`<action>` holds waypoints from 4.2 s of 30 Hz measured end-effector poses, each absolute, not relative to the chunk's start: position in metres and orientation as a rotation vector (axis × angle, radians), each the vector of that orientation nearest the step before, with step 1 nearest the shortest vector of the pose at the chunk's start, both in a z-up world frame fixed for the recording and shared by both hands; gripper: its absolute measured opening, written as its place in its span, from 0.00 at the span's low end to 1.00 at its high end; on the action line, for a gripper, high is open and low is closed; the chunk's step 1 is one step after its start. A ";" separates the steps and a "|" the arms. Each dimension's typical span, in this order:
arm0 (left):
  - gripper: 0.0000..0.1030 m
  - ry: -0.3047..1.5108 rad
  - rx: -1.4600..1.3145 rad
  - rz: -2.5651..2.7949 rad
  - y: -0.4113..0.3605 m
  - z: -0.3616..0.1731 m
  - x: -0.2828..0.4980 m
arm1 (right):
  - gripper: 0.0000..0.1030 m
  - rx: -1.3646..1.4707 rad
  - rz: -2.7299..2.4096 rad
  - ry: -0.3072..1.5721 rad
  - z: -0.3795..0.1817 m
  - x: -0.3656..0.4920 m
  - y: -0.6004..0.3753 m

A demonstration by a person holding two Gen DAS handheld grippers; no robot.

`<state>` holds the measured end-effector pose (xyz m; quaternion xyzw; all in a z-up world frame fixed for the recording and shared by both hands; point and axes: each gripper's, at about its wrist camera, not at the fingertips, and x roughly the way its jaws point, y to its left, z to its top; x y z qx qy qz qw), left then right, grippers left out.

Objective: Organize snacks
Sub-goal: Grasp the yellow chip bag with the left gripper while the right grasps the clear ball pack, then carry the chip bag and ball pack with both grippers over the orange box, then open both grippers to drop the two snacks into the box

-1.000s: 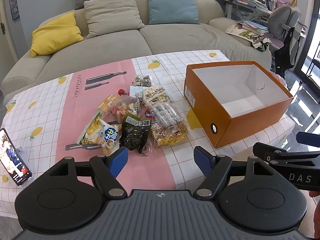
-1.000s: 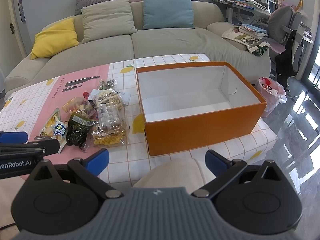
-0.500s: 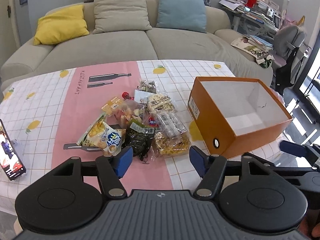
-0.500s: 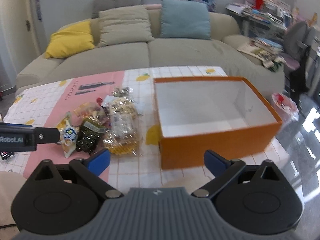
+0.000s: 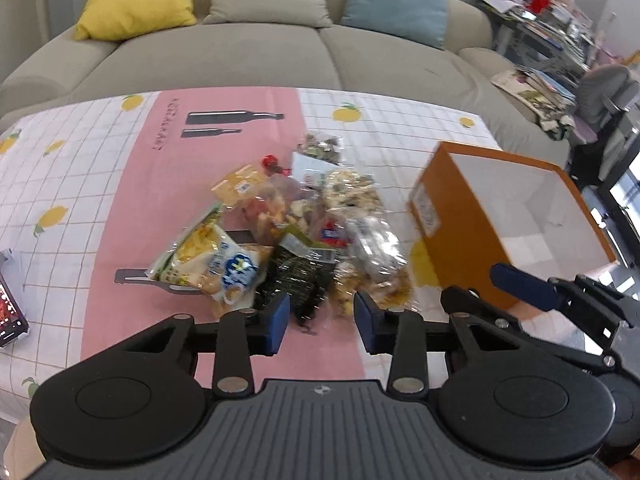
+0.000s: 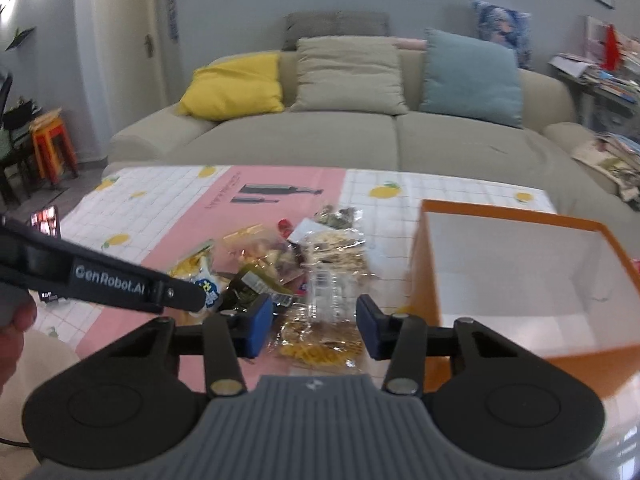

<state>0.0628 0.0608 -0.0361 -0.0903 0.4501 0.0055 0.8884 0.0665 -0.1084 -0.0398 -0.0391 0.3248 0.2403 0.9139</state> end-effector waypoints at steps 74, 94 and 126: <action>0.59 0.841 -0.374 0.075 0.039 0.007 0.095 | 0.52 0.007 0.381 0.629 -0.002 0.130 -0.143; 0.60 1.064 -0.109 -0.368 -0.110 0.003 0.185 | 0.52 -0.029 0.200 0.892 -0.022 0.193 -0.281; 0.77 1.374 0.121 -0.439 -0.160 -0.071 0.240 | 0.57 -0.085 0.339 1.364 -0.130 0.277 -0.294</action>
